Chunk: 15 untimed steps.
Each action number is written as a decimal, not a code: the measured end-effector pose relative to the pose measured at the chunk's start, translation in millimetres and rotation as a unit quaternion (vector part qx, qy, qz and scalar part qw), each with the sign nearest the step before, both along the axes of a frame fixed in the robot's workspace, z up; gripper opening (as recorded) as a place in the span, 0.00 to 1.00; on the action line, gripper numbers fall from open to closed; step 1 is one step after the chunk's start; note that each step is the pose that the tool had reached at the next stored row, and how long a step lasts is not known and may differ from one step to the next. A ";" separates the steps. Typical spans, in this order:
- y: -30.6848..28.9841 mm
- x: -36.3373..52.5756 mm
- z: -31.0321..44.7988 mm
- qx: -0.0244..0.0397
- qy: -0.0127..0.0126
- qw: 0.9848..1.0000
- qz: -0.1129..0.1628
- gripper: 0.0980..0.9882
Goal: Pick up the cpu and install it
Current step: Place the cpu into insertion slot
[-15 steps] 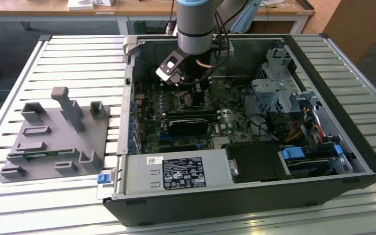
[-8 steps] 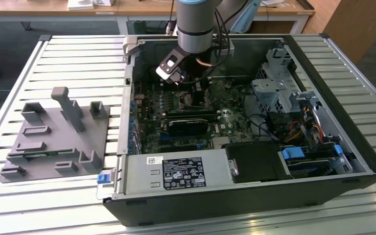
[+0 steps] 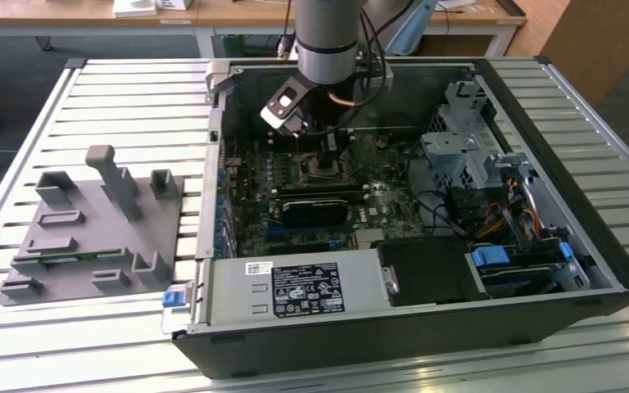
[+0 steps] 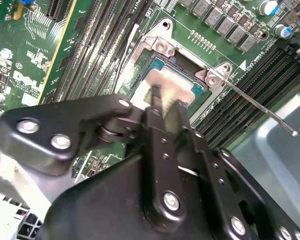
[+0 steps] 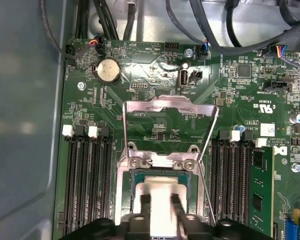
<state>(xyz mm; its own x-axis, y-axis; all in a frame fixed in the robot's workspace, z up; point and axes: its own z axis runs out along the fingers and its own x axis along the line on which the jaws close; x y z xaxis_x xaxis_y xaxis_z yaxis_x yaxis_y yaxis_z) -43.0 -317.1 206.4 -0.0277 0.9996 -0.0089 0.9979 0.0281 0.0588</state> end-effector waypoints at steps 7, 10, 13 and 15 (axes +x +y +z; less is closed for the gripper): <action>0.0 0.0 4.2 0.000 0.000 1.000 0.000 0.01; 0.0 0.0 5.7 0.000 0.000 1.000 0.000 0.01; 0.0 0.0 7.3 0.000 0.000 1.000 0.000 0.01; 0.0 0.0 9.0 0.000 0.000 1.000 0.000 0.01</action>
